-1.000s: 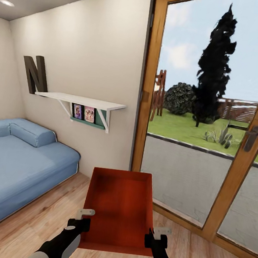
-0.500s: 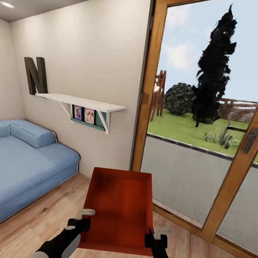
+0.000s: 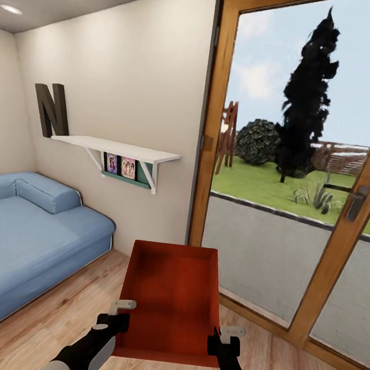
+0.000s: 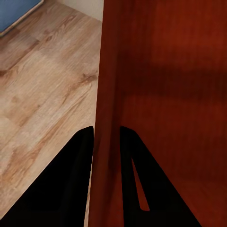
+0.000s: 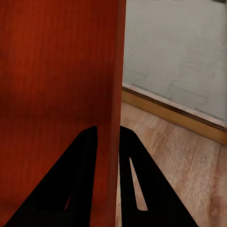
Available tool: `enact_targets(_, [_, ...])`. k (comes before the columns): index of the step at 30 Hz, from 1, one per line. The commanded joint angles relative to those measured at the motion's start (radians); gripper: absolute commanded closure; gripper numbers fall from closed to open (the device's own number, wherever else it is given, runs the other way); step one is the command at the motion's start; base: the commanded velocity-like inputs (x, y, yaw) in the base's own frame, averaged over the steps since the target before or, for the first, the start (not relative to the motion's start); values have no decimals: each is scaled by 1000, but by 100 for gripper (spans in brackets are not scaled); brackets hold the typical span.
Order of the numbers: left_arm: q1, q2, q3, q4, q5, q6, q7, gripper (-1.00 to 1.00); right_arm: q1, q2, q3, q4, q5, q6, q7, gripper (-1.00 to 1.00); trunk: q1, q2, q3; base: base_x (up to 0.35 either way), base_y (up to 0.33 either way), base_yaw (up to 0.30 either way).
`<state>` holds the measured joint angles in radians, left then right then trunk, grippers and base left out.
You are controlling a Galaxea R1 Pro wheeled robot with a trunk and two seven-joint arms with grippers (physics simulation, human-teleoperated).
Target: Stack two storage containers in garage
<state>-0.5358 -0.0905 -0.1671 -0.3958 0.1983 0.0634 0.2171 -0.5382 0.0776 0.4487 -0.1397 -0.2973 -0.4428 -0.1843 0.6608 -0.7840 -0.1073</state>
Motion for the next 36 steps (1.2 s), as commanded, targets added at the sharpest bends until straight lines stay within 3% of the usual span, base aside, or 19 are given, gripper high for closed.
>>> enact_targets(1, [0,1,-5,0,3,7,22,100,-2,0,-42,-8,1,-4,-7,100,-4,6,2,0,0,0])
enact_targets(30, [0,2,-1,-11,3,6,22,100,-2,-1,-42,-8,1,-5,-7,100,-11,20,8,-1,0,0])
enact_targets(36, [0,2,-1,-11,5,6,22,100,-2,0,-42,-8,1,-6,-7,100,-11,20,8,-224,0,0])
